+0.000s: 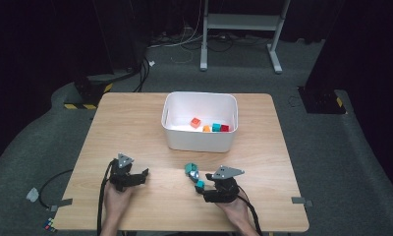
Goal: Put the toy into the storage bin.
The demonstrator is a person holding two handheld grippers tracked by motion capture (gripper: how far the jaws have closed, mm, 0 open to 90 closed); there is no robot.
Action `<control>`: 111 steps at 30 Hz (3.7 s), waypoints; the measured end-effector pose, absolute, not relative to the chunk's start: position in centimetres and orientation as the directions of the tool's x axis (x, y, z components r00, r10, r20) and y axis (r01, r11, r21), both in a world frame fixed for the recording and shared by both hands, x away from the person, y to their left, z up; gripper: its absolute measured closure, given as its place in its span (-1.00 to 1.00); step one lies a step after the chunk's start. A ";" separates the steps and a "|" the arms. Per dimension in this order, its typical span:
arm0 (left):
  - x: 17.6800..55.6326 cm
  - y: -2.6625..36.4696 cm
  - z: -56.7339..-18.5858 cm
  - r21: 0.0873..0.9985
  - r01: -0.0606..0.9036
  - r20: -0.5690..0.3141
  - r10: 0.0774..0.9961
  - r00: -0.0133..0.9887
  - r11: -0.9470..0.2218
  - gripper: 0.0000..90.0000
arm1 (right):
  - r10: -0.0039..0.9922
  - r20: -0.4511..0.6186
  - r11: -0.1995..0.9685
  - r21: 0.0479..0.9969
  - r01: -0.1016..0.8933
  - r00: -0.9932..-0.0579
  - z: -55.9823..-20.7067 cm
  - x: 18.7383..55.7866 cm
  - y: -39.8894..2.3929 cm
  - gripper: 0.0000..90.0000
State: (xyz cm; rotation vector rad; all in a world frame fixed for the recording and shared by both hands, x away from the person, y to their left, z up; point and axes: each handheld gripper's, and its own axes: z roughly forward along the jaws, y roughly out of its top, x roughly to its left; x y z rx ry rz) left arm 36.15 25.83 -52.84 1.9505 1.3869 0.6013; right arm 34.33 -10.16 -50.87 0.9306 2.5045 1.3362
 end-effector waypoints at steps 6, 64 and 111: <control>36.2 25.8 -52.8 0.737 0.639 -0.008 0.943 0.332 -0.219 -0.63 | 0.582 0.157 0.419 0.784 0.459 -0.798 -51.7 34.2 -9.6 -0.17; 36.2 25.8 -52.8 0.737 0.639 -0.007 0.943 0.332 -0.219 -0.63 | 0.629 0.141 0.341 0.834 0.435 -0.764 -45.9 36.9 -13.0 0.23; 36.2 25.8 -52.8 0.737 0.639 -0.008 0.943 0.332 -0.219 -0.63 | 0.642 0.144 0.277 0.872 0.403 -0.753 -36.8 41.6 -14.1 0.24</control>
